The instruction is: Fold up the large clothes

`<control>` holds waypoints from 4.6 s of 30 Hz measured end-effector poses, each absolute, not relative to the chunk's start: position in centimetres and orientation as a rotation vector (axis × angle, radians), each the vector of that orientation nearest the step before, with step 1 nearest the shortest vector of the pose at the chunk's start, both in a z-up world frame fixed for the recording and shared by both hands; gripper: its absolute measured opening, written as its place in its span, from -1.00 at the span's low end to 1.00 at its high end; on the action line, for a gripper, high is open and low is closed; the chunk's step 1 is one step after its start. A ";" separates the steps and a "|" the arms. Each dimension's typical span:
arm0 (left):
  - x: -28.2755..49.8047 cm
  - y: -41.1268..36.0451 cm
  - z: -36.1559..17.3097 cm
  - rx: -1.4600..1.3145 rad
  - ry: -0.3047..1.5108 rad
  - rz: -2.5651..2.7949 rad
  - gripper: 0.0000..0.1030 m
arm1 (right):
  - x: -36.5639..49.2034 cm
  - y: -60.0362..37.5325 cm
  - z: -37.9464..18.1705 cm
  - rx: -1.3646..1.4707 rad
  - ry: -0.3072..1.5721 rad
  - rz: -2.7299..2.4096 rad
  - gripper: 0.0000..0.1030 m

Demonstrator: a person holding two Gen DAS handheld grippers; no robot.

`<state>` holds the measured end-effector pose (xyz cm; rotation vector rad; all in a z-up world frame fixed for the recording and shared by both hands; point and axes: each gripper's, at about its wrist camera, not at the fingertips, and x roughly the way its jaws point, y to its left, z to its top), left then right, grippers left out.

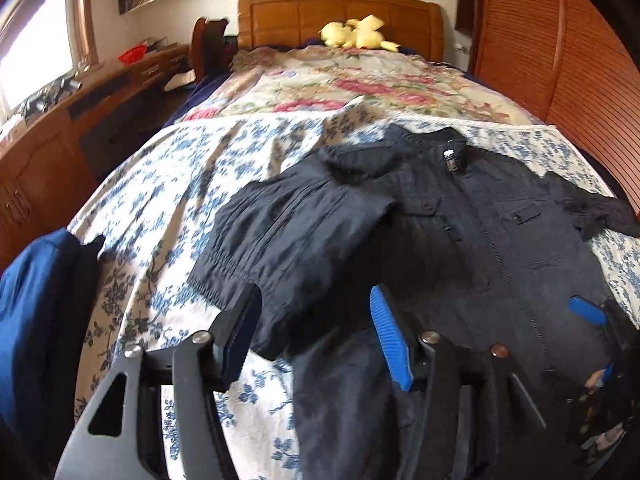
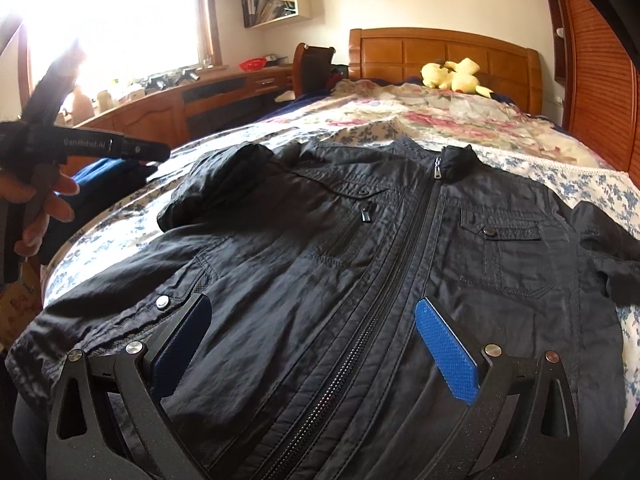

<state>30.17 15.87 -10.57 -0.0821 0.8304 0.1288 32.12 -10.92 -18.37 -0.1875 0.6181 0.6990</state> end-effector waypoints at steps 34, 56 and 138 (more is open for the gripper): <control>31.8 10.3 -3.0 0.071 0.660 0.165 -0.96 | 30.5 -14.2 -17.9 -0.202 0.650 0.710 0.74; 26.0 -4.0 -1.0 0.171 0.626 -0.132 -0.92 | 29.4 -25.7 -17.1 -0.114 0.675 0.524 0.73; 7.7 7.5 -11.5 -0.071 0.606 -0.051 0.07 | 28.2 -20.5 -15.0 -0.362 0.630 0.395 -0.08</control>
